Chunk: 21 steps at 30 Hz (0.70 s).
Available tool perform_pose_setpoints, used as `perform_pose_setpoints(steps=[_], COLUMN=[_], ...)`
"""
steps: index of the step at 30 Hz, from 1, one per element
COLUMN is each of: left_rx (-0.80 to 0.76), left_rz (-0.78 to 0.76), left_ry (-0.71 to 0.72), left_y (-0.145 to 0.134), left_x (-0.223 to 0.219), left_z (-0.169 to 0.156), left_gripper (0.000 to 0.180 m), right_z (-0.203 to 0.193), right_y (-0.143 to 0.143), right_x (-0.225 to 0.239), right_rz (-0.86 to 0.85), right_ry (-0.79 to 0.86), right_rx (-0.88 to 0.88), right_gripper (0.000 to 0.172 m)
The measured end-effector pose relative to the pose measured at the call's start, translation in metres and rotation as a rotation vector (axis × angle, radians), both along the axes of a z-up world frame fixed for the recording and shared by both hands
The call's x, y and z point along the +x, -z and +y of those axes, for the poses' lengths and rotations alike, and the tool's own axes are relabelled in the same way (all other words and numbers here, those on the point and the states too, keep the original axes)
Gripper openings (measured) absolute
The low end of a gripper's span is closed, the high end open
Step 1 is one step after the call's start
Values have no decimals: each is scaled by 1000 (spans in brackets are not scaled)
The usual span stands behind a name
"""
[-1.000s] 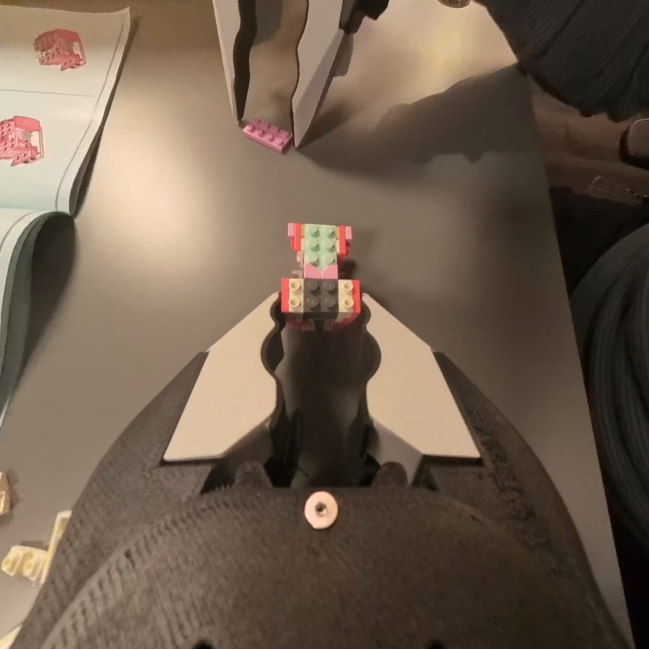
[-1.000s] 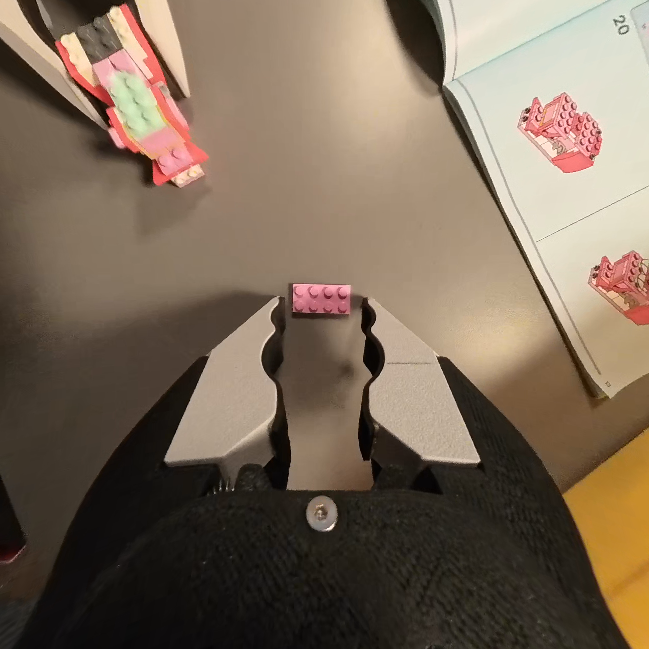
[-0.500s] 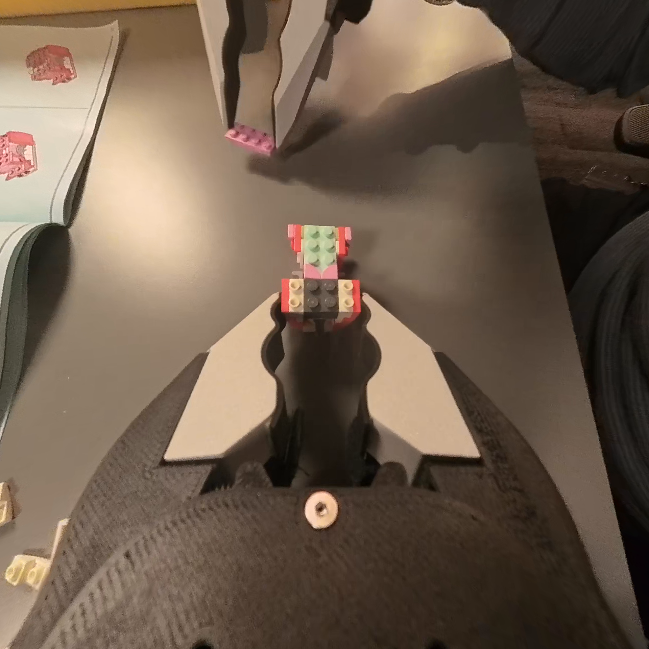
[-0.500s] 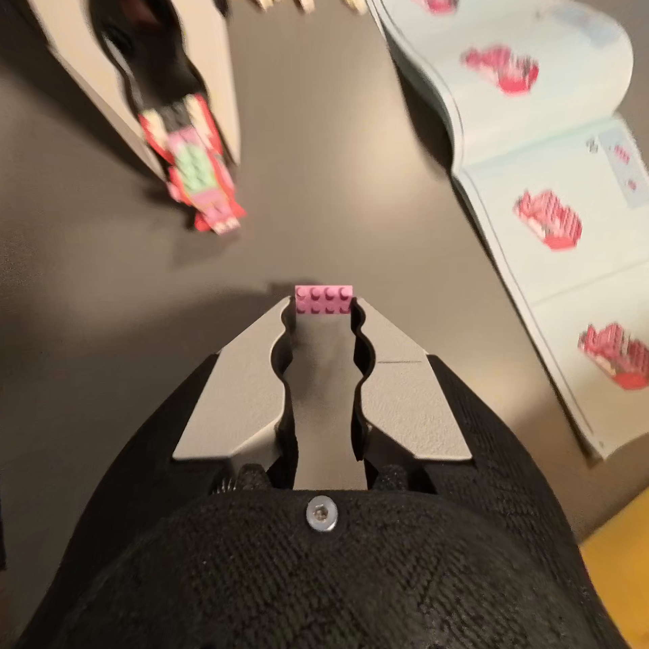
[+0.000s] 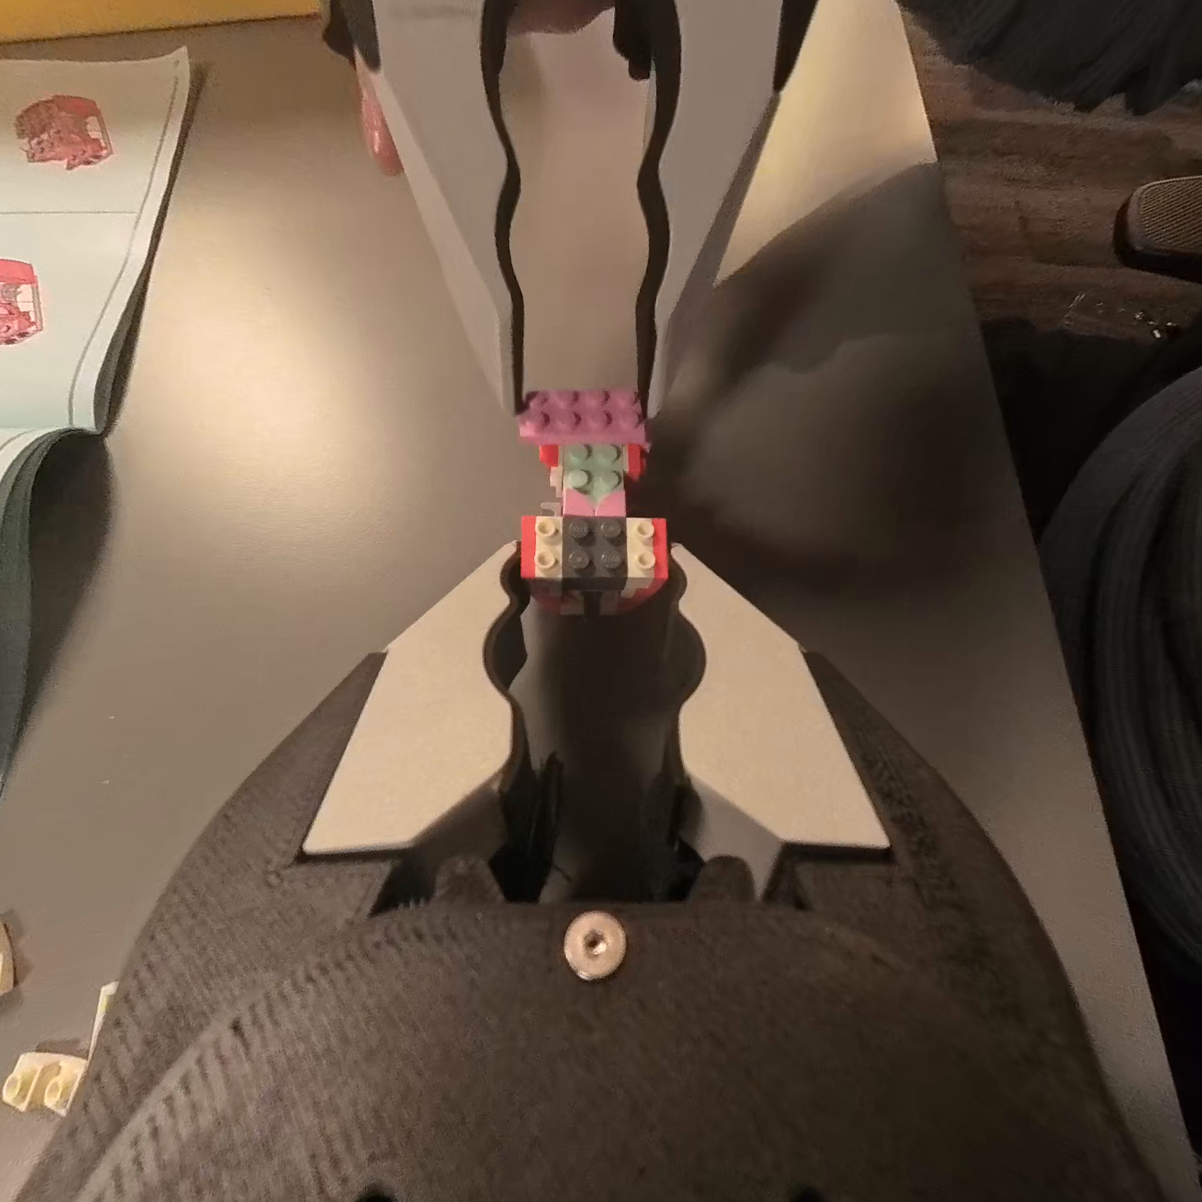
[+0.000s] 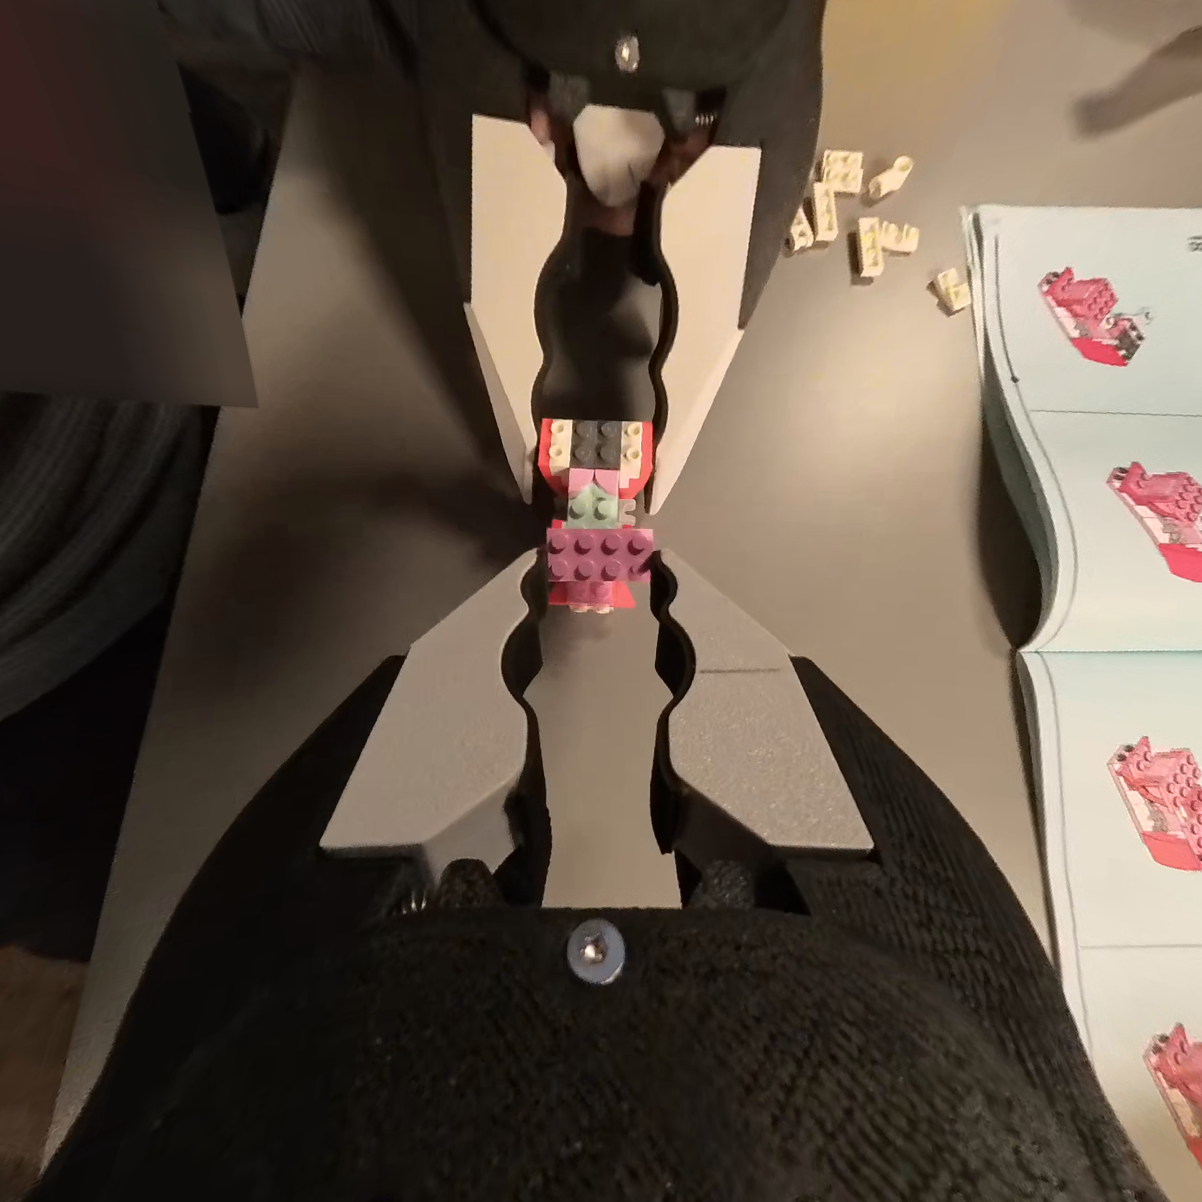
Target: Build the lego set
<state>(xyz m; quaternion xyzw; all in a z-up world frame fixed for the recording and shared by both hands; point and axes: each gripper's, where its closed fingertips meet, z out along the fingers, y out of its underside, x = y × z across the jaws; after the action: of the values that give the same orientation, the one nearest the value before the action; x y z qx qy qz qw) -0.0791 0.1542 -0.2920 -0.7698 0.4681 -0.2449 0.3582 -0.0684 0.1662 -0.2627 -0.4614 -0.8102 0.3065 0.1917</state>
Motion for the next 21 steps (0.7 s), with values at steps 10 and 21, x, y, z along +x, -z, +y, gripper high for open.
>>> perform_pose_setpoints(steps=[10, 21], left_rx=[-1, 5], left_rz=[0, 4], left_ry=[-4, -5], left_y=[0, 0], left_x=[0, 0], left_z=[1, 1], left_gripper=[40, 40], right_z=[-3, -1], right_y=[1, 2], right_x=[-1, -2], right_rz=[-52, -81], right_ry=[14, 39], right_rx=[30, 49], right_gripper=[30, 31])
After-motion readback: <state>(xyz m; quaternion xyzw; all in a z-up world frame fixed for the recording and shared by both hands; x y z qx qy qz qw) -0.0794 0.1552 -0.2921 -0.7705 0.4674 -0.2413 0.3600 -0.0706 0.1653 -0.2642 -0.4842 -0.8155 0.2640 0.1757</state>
